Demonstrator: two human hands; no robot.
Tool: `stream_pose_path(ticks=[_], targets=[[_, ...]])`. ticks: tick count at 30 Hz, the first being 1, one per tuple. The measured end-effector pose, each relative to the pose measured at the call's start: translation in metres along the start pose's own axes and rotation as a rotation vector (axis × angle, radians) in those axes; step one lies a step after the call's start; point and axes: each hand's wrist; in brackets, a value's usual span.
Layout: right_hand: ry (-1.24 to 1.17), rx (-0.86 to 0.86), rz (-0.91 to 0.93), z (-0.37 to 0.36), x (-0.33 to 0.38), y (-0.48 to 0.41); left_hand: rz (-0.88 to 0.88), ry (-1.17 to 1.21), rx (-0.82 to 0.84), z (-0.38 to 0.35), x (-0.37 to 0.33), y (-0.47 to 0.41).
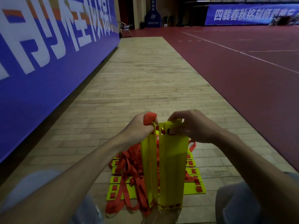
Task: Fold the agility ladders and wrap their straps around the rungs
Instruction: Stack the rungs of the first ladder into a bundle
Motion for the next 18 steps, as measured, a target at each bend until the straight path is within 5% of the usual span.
stream_pose_path(ticks=[4,11,18], targets=[[0.004,-0.064,-0.019,-0.0013,-0.0006,0.0009,0.052,0.027,0.163,0.0050,-0.0007,0.0040],[0.003,-0.099,-0.007,-0.0053,0.0010,0.0009,-0.021,-0.066,0.006,-0.0032,-0.0002,0.0033],[-0.015,-0.042,0.042,-0.0018,0.0034,0.0016,-0.103,-0.122,0.143,0.0005,-0.0016,0.0059]])
Point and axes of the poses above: each hand's wrist, its own y-axis away from the middle knuckle, its own z-axis out of the back of the hand, x = y × z, and after that the axes turned 15 degrees about -x, right-handed
